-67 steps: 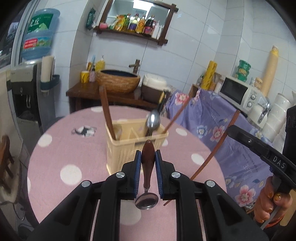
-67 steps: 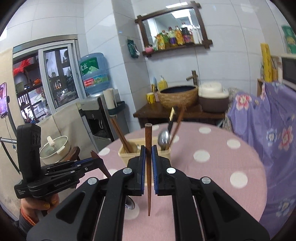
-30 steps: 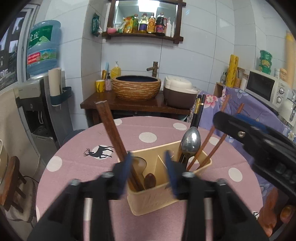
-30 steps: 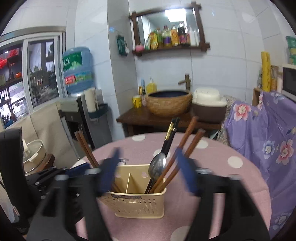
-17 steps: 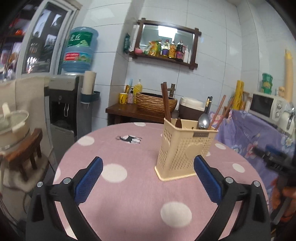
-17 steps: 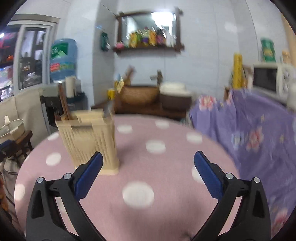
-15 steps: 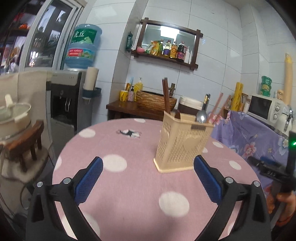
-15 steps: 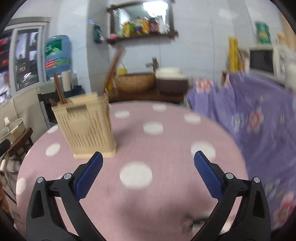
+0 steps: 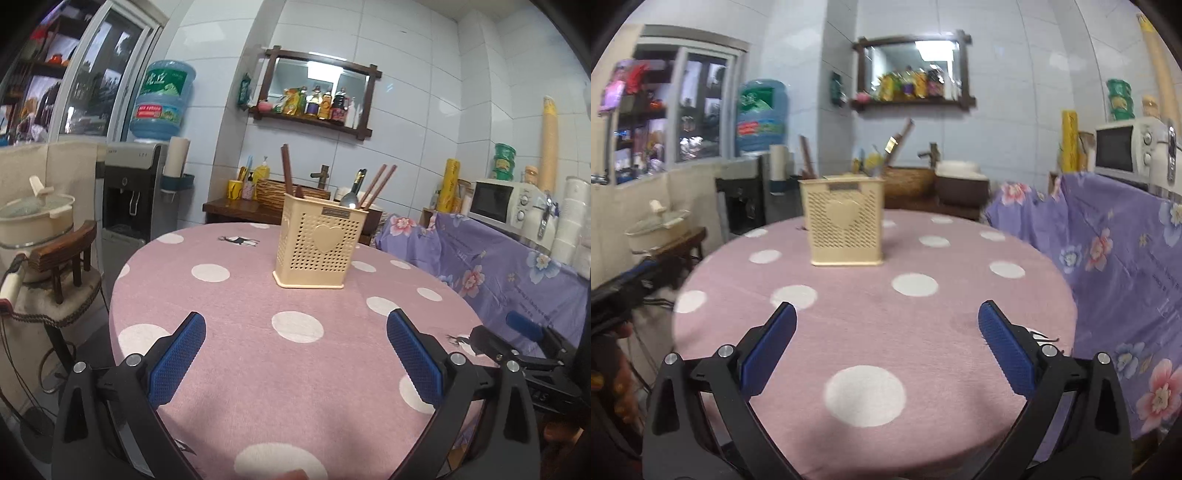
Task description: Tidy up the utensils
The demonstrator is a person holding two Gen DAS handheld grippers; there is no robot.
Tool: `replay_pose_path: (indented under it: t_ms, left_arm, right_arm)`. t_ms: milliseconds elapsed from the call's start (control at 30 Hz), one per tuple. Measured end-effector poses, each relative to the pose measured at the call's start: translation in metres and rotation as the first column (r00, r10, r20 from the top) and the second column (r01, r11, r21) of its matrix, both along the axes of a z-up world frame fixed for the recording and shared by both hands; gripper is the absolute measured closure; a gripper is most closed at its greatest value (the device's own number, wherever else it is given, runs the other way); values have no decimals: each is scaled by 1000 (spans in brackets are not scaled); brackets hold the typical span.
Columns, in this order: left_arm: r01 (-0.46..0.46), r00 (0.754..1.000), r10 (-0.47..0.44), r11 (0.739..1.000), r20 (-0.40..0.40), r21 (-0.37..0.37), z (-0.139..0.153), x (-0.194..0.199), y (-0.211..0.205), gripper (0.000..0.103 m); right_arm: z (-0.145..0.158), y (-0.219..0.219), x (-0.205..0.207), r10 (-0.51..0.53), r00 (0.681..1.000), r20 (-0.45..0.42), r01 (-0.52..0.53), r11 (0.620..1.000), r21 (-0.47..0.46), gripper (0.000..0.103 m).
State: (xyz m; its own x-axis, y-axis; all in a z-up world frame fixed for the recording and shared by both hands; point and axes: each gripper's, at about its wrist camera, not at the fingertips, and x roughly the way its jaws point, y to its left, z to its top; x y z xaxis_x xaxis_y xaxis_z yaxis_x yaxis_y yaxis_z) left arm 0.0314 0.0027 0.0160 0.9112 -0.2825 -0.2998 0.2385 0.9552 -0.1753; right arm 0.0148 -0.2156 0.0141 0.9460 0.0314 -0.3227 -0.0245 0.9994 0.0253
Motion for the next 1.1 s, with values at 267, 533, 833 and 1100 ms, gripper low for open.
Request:
replay_pose_path:
  t_ms: [267, 533, 833, 1100]
  left_arm:
    - [-16, 998, 16, 1000, 64, -2, 9, -24, 4, 5]
    - [-12, 997, 12, 1000, 76, -1, 11, -28, 5, 5]
    - [-7, 998, 7, 1000, 58, -3, 8, -27, 5, 5]
    - [-10, 999, 10, 1000, 54, 0, 7, -28, 4, 5]
  right_arm:
    - [15, 11, -30, 36, 996, 76, -36, 999, 2, 5]
    - [19, 11, -33, 42, 996, 81, -43, 999, 8, 5]
    - [18, 9, -34, 42, 996, 80, -43, 999, 11, 5]
    - [18, 11, -33, 44, 996, 81, -45, 999, 13, 5]
